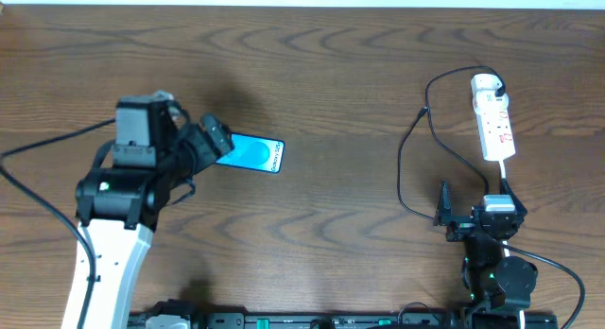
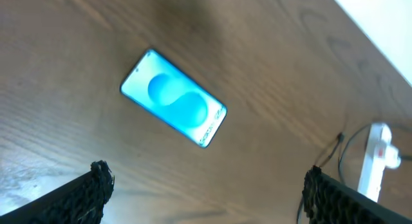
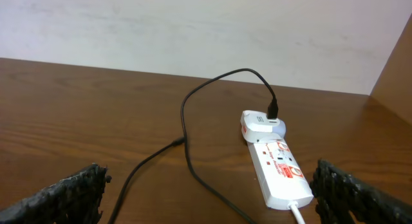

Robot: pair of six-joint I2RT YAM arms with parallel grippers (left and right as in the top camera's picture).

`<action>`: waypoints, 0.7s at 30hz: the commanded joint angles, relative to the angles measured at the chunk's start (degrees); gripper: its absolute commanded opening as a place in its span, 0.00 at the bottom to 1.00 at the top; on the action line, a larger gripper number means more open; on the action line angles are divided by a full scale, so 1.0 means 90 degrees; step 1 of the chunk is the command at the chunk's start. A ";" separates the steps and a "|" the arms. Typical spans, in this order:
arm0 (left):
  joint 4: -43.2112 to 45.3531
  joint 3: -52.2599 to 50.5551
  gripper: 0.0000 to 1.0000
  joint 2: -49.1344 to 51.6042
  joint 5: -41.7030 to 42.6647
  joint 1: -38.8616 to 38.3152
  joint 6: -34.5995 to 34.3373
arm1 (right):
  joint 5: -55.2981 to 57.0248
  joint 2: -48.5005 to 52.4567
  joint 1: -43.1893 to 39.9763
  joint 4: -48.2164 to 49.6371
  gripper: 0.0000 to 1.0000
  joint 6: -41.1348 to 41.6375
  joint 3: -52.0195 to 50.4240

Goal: Plug charger to phone and switch on socket
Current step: 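Move the left gripper over the blue phone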

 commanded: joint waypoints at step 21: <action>-0.1683 0.3475 0.96 0.3711 -0.2067 -0.1027 -0.2625 | 0.0051 -0.0039 -0.0007 -0.0027 0.99 0.0029 -0.0007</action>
